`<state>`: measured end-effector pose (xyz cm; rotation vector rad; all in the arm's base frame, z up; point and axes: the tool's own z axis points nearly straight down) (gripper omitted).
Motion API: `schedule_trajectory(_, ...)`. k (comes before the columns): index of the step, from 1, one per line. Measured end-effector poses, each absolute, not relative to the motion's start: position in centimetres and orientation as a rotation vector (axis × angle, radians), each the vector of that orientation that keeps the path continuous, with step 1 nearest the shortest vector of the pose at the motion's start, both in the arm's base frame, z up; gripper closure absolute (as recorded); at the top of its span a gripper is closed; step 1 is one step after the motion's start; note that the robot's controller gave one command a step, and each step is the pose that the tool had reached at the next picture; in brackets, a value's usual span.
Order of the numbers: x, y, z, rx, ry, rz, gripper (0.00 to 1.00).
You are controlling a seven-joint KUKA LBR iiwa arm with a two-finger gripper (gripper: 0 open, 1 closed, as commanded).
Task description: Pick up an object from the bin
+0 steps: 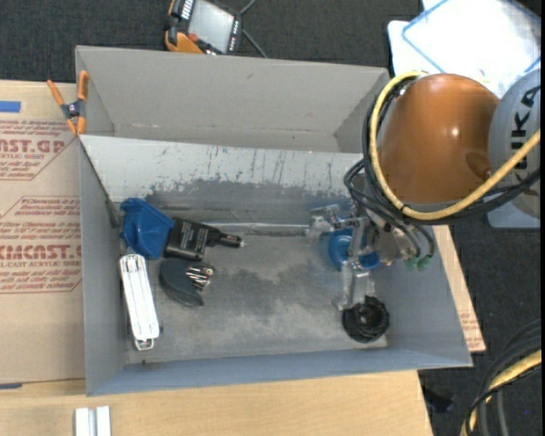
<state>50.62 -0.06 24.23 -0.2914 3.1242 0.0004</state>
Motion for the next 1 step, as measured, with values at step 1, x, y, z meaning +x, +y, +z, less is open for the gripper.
schedule_trajectory(1, 51.53, -0.65, 24.78, -0.477, 3.1, 0.001, 0.0)
